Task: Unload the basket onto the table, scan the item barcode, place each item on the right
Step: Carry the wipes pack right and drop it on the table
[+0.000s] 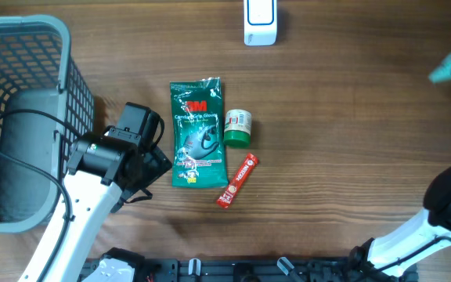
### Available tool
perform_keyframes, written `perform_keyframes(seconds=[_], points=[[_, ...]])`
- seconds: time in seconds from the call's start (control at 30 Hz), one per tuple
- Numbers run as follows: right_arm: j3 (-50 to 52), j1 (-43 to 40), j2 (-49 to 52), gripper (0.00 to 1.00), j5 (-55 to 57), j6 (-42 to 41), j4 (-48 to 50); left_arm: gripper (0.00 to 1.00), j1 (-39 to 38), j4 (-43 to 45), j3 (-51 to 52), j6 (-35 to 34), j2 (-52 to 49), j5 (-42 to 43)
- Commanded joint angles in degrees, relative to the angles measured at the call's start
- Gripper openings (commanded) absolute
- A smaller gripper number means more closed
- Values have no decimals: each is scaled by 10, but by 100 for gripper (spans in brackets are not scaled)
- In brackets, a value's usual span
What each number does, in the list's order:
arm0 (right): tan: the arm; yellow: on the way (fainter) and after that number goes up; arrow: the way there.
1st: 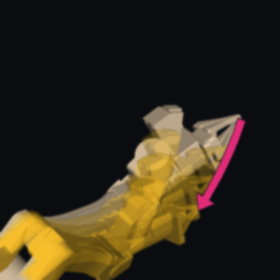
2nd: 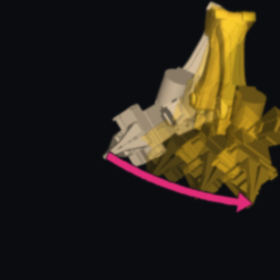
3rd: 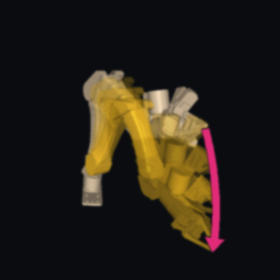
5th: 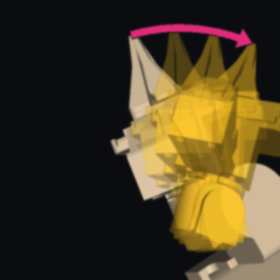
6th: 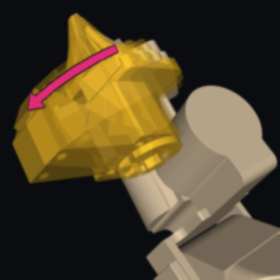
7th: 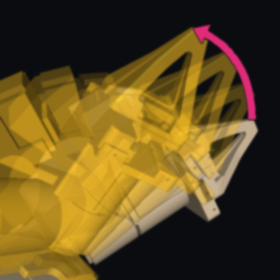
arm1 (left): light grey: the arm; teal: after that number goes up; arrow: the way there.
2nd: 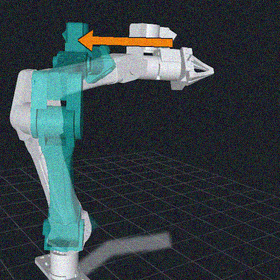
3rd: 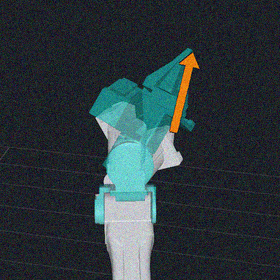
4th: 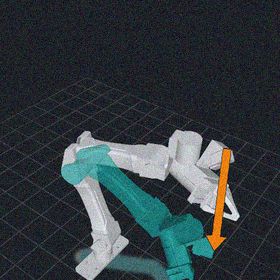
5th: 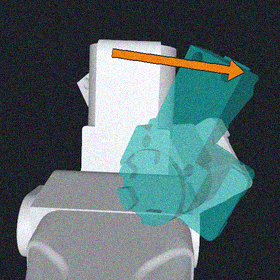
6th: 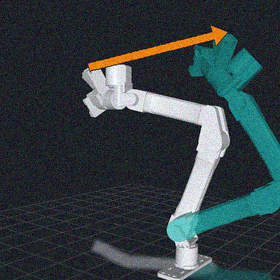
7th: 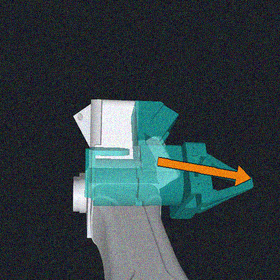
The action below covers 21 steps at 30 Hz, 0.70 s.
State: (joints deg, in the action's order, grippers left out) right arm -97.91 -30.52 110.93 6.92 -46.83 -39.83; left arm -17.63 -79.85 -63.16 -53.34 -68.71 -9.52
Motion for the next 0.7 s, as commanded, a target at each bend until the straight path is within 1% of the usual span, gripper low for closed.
perform_keyframes(seconds=[0.0,0.1,0.13,0.17,0.2,0.23,0.33,0.4,0.5,0.57,0.67], points=[[31,-40,58,5,40,19,-3,100,-3,0,0,-10,0,-1],[34,-61,83,5,32,26,-5,100,-3,0,0,-10,0,-2],[34,-64,85,9,32,37,-8,100,-3,0,0,-10,0,-2],[34,-67,85,34,31,45,-14,100,-3,0,0,-10,0,-2],[34,-68,82,81,31,52,-19,100,-3,0,0,-10,0,-2],[32,-70,76,100,26,59,-28,100,-3,0,0,-10,0,-1],[18,-71,40,100,0,67,-61,100,-3,0,0,-10,0,-1],[9,-70,-2,100,-29,63,-84,100,-3,0,0,-10,0,-2],[5,-67,-82,100,-108,33,-110,100,-3,0,0,-10,0,-1],[5,-58,-134,100,-162,27,-115,100,-3,0,0,-10,0,-2],[5,-39,-204,100,-207,6,-135,100,-3,0,0,-10,0,-2]])
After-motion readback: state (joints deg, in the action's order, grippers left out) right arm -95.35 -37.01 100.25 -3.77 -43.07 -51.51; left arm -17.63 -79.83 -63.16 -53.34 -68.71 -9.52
